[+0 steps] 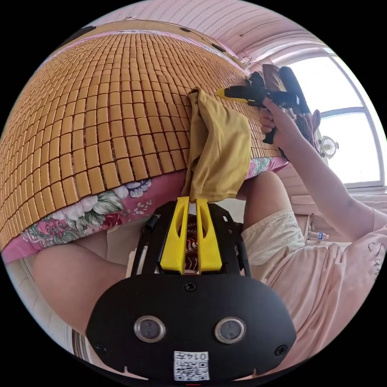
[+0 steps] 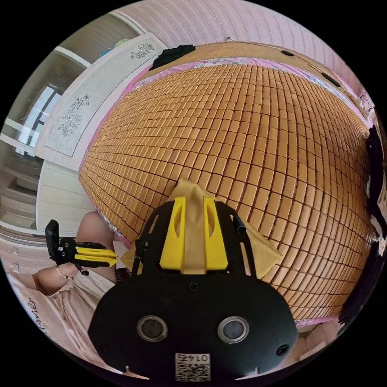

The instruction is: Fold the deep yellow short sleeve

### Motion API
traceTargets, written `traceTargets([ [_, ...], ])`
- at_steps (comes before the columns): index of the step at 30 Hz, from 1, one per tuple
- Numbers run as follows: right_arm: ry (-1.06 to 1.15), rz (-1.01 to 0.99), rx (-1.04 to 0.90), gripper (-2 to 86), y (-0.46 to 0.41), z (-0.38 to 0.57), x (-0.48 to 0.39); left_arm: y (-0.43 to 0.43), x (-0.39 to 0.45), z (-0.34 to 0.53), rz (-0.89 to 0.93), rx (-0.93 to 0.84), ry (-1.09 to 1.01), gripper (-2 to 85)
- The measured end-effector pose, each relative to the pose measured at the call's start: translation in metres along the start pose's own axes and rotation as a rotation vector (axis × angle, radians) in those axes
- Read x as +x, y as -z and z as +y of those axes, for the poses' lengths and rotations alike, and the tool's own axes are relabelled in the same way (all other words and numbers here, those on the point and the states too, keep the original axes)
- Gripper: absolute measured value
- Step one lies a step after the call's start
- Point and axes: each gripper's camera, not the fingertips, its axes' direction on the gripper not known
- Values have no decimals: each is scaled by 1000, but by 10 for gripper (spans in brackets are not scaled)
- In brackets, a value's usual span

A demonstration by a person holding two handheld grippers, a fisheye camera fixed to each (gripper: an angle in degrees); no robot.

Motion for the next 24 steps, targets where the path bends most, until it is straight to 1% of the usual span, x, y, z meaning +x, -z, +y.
traceTargets([
  [2, 75, 57, -46, 102, -17, -12, -17, 5, -3, 0, -40, -22, -7, 42],
  [5, 155, 147, -149, 80, -51, -27, -37, 13, -2, 1, -61, 29, -50, 55],
  [7, 179, 184, -143, 27, -55, -35, -45, 9, 5, -2, -106, 56, -98, 78],
  [10, 177, 173, -115, 24, -52, -41, -48, -5, 14, -9, -117, 66, -144, 95],
  [12, 189, 153, -99, 35, -51, -43, -50, -15, 17, -12, -110, 41, -159, 98],
  [15, 232, 117, -84, 76, -55, -48, -55, -27, 16, -13, -145, 9, -161, 86],
  [18, 257, 114, -186, 102, -85, -56, -60, -26, 13, -9, -161, 11, -153, 65],
  [19, 272, 101, -159, 93, -85, -56, -64, -26, 13, -7, -157, 11, -157, 56],
  [22, 314, 46, -190, 58, -92, -57, -73, -25, 13, -2, -148, 3, -169, 19],
  [24, 330, 80, -177, 43, -90, -54, -78, -24, 14, 2, -140, 9, -154, 4],
])
